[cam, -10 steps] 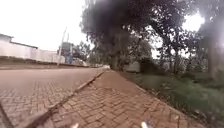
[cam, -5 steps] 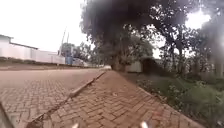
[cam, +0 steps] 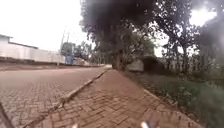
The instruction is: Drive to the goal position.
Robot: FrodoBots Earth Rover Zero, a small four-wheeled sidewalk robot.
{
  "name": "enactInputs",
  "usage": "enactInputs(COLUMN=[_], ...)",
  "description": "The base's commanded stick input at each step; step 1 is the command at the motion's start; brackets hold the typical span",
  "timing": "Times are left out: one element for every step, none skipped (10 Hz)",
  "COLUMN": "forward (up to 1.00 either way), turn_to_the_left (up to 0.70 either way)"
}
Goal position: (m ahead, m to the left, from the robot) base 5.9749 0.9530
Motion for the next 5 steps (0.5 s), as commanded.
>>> enactInputs(forward=[0.7,0.7,0.7,0.7,0.7], turn_to_the_left=[0.0,0.0,0.01,0.05,0.1])
